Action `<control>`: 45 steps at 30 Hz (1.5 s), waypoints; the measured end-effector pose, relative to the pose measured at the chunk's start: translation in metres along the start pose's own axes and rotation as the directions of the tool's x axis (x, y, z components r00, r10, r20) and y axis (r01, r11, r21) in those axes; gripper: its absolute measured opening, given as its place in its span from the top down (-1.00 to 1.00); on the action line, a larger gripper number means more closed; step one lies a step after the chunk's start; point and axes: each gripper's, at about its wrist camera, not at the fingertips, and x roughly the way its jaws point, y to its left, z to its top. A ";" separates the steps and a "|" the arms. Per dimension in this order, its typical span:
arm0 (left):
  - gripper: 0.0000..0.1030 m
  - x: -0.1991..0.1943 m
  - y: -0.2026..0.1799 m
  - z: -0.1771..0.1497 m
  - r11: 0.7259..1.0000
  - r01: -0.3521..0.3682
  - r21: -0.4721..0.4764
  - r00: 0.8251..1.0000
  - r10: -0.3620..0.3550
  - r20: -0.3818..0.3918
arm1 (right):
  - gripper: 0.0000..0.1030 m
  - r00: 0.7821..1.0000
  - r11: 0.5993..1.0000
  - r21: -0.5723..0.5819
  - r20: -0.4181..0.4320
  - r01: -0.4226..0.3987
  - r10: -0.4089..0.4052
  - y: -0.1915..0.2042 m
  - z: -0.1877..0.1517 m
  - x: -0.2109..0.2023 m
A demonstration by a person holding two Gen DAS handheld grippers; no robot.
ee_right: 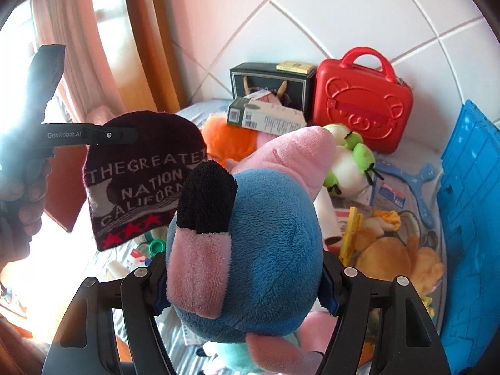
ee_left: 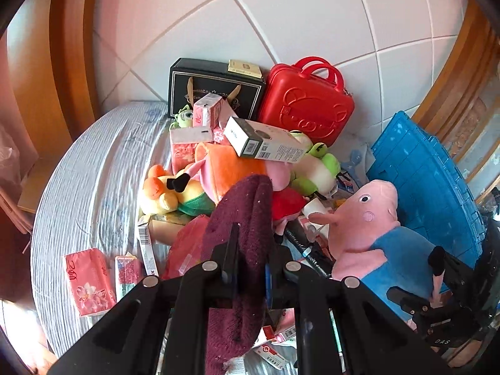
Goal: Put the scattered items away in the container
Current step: 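Lift the maroon hat and pig plush up off the heap, then carry the maroon hat and pig plush over the blue crate and release both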
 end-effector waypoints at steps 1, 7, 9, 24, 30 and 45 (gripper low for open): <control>0.78 -0.004 -0.006 0.001 1.000 0.002 0.006 1.000 -0.002 0.008 | -0.38 1.000 1.000 0.002 0.007 -0.001 0.001 -0.002 0.000 -0.006; 0.78 -0.023 -0.038 0.011 0.999 0.006 0.033 0.998 -0.008 0.056 | -0.39 0.999 1.000 0.022 0.051 -0.006 0.005 -0.018 -0.005 -0.040; 0.78 -0.029 -0.049 0.014 0.999 0.011 0.038 0.997 -0.014 0.071 | -0.39 0.998 1.000 0.027 0.064 -0.005 0.004 -0.025 -0.006 -0.051; 0.78 -0.069 -0.160 0.046 0.993 0.031 0.114 0.985 -0.049 0.167 | -0.39 0.979 0.998 0.067 0.202 -0.012 -0.001 -0.095 -0.010 -0.138; 0.78 -0.076 -0.212 0.055 0.988 0.035 0.149 0.980 -0.063 0.186 | -0.40 0.970 0.994 0.107 0.244 -0.010 -0.017 -0.133 -0.011 -0.169; 0.78 -0.056 -0.358 0.072 0.951 0.076 0.299 0.971 -0.139 0.193 | -0.41 0.916 0.988 0.154 0.392 0.022 -0.081 -0.231 -0.035 -0.260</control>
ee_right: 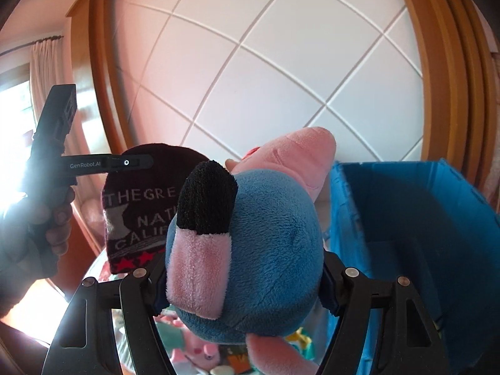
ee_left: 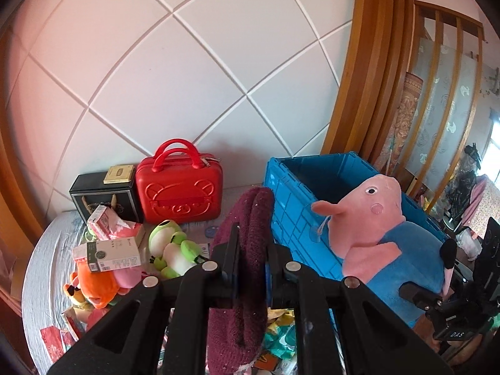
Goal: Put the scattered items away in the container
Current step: 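Carry the maroon hat and pig plush over the blue crate and release both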
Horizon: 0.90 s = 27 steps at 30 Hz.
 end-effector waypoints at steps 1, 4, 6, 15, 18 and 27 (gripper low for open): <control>0.78 0.004 -0.010 0.004 1.000 0.010 0.016 1.000 -0.010 -0.001 | -0.41 1.000 1.000 0.005 0.003 0.006 -0.006 -0.007 0.000 -0.005; 0.78 0.015 -0.037 0.017 0.998 0.042 0.055 0.999 -0.042 -0.002 | -0.41 0.999 0.999 0.028 0.017 0.033 -0.033 -0.029 -0.003 -0.019; 0.78 0.022 -0.055 0.025 0.995 0.061 0.077 0.998 -0.062 0.002 | -0.41 0.998 0.997 0.046 0.027 0.056 -0.058 -0.044 -0.004 -0.029; 0.78 0.061 -0.132 0.054 0.976 0.150 0.156 0.989 -0.150 -0.013 | -0.41 0.981 0.978 0.109 0.065 0.178 -0.185 -0.101 -0.004 -0.071; 0.78 0.076 -0.154 0.062 0.968 0.169 0.184 0.986 -0.168 -0.021 | -0.41 0.972 0.968 0.128 0.074 0.214 -0.224 -0.121 -0.005 -0.082; 0.78 0.122 -0.212 0.075 0.944 0.223 0.244 0.975 -0.214 -0.067 | -0.41 0.947 0.934 0.199 0.066 0.297 -0.315 -0.170 -0.014 -0.096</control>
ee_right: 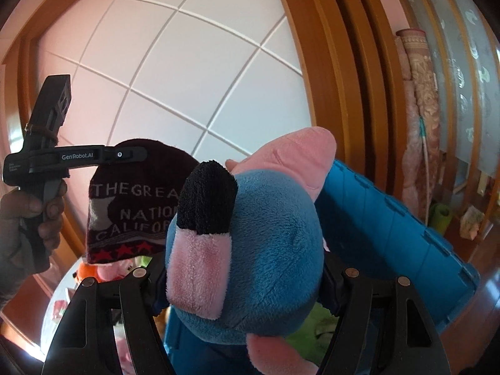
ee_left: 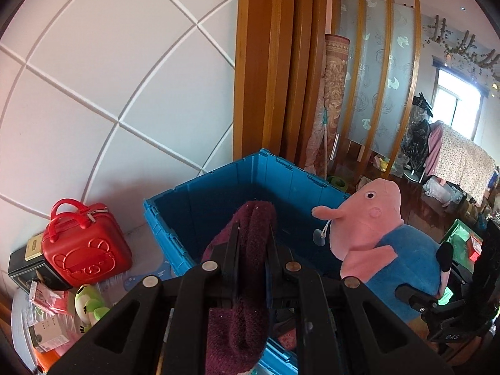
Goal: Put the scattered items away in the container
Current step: 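Carry the maroon hat and pig plush over the blue crate and release both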
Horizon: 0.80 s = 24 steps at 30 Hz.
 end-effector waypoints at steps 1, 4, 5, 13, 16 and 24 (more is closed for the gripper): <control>0.78 0.006 -0.004 0.002 1.000 0.006 0.005 1.000 -0.006 -0.006 | -0.41 1.000 1.000 0.005 -0.003 0.007 -0.007 -0.004 -0.001 0.000; 0.78 0.022 -0.014 0.007 1.000 0.022 0.018 1.000 -0.021 -0.021 | -0.41 0.999 0.999 0.019 -0.012 0.031 -0.031 -0.018 -0.001 0.002; 0.78 0.027 -0.017 0.010 0.999 0.026 0.024 0.999 -0.026 -0.025 | -0.41 0.999 0.999 0.024 -0.017 0.039 -0.039 -0.025 -0.003 0.004; 0.78 0.057 -0.036 0.027 0.997 0.059 0.050 0.998 -0.057 -0.035 | -0.41 0.995 0.993 0.060 -0.042 0.098 -0.095 -0.054 -0.012 0.009; 0.78 0.068 -0.040 0.032 0.996 0.071 0.047 0.997 -0.068 -0.044 | -0.41 0.993 0.991 0.071 -0.049 0.110 -0.107 -0.061 -0.012 0.012; 0.78 0.088 -0.049 0.035 0.995 0.081 0.054 0.995 -0.078 -0.059 | -0.41 0.991 0.989 0.076 -0.056 0.128 -0.124 -0.067 -0.010 0.019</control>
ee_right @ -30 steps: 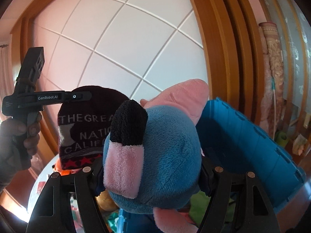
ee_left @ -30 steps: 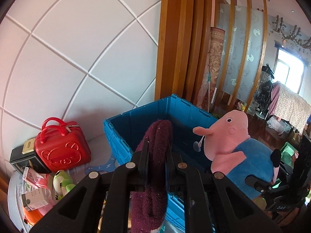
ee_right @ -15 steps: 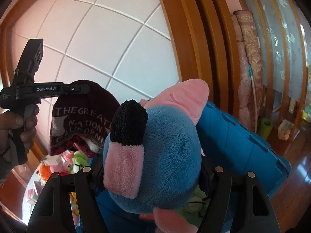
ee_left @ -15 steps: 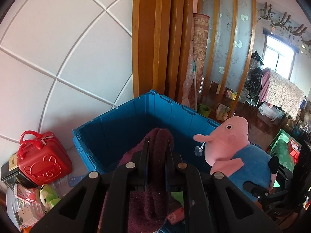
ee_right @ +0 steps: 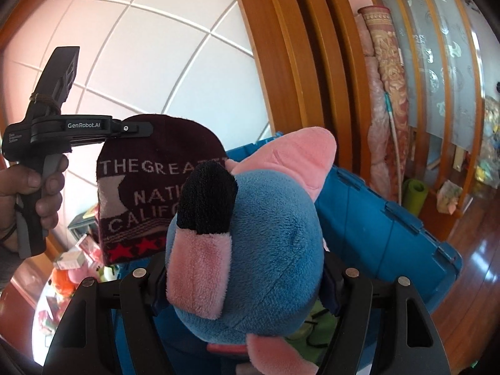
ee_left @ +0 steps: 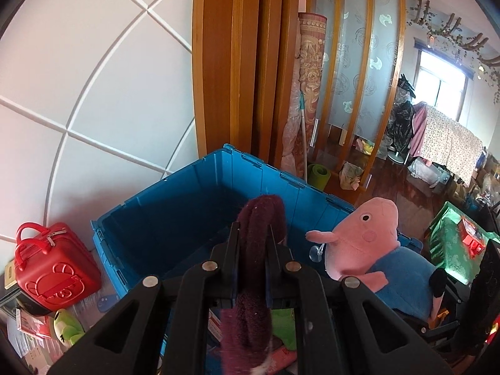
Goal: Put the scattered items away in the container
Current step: 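Carry the maroon hat and pig plush over the blue crate and release both, then move both open tools back over the heap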
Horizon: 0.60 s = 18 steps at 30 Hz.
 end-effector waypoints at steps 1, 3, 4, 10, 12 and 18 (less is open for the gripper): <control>0.78 0.001 0.003 0.001 1.000 -0.001 -0.014 1.000 0.001 0.001 | -0.41 1.000 1.000 0.000 0.000 0.001 -0.001 0.000 0.001 0.001; 0.54 0.001 0.009 0.002 0.999 -0.013 -0.045 1.000 0.013 0.009 | -0.46 1.000 1.000 -0.004 0.002 0.003 -0.003 0.001 0.003 0.002; -0.04 -0.001 0.010 0.003 0.999 -0.022 -0.046 1.000 0.022 0.015 | -0.60 1.000 1.000 -0.006 0.005 0.008 -0.008 0.001 0.004 0.002; -1.00 -0.030 0.018 -0.007 0.998 -0.041 -0.038 0.995 0.044 0.091 | -0.99 0.998 0.999 0.013 0.043 0.048 -0.049 0.005 0.013 0.002; -1.00 -0.034 0.027 -0.015 0.998 -0.045 -0.046 0.996 0.049 0.079 | -0.99 0.998 0.999 0.020 0.045 0.040 -0.041 0.007 0.015 0.003; -1.00 -0.054 0.062 -0.046 0.990 -0.094 -0.102 0.994 0.099 0.045 | -0.99 0.999 1.000 -0.010 0.034 -0.008 0.009 0.027 0.019 0.005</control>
